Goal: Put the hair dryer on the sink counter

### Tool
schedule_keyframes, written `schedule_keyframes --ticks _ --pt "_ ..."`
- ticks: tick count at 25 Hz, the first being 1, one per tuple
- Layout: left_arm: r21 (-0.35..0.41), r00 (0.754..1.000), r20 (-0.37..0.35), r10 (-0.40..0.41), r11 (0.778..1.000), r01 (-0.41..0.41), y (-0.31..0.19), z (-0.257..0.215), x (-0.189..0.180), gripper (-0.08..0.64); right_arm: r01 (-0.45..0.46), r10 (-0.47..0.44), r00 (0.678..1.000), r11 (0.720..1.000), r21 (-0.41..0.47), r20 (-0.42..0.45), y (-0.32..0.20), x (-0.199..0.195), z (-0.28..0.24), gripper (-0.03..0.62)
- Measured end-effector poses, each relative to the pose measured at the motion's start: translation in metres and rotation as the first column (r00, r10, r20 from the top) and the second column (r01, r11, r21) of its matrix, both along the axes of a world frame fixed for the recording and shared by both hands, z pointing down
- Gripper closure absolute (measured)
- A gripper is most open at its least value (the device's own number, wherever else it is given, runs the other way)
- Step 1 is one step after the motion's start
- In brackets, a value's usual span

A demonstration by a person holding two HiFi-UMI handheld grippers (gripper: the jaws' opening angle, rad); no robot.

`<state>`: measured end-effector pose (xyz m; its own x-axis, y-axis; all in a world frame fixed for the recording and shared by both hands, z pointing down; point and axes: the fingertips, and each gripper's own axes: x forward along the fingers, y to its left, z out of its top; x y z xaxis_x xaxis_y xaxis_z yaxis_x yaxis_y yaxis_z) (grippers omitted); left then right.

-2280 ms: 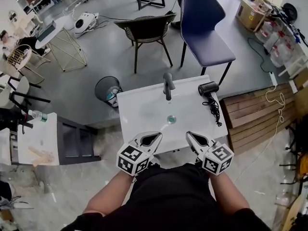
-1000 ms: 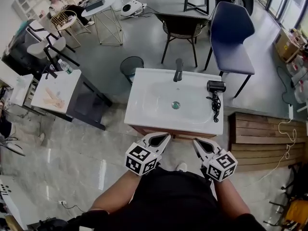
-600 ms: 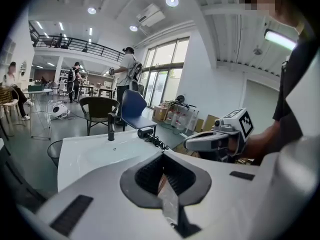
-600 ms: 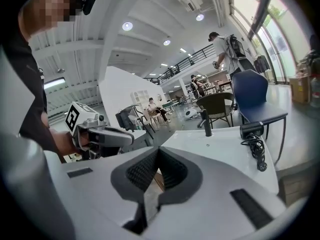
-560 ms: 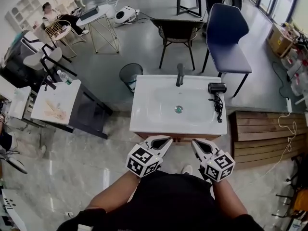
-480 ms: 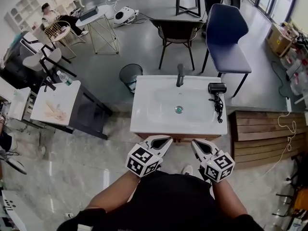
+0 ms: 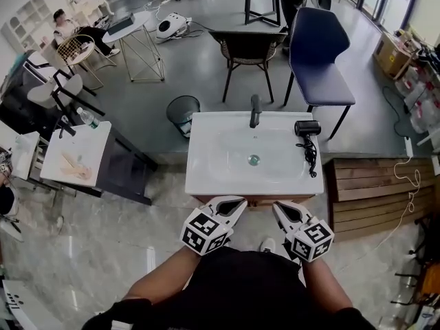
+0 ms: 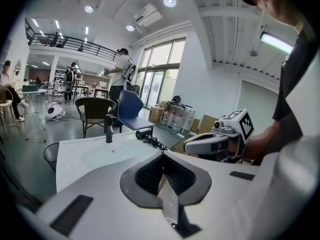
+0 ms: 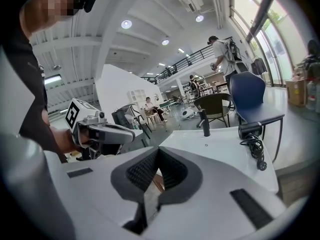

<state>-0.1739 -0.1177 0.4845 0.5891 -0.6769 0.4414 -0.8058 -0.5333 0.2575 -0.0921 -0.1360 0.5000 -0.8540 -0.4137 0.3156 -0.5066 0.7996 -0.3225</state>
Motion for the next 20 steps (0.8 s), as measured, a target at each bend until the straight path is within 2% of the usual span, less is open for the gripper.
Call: schedule_keyframes --ticks 12,20 --pt "0.004 1.000 -0.004 -0.006 1.000 0.006 -0.016 -0.002 -0.008 0.560 -0.006 0.006 1.000 1.000 0.002 -0.008 -0.013 -0.002 0.000 0.591" --pt "0.001 1.000 -0.009 -0.011 1.000 0.011 -0.024 0.000 -0.008 0.560 -0.013 0.013 1.000 0.999 -0.030 0.007 -0.023 0.000 0.003 0.591"
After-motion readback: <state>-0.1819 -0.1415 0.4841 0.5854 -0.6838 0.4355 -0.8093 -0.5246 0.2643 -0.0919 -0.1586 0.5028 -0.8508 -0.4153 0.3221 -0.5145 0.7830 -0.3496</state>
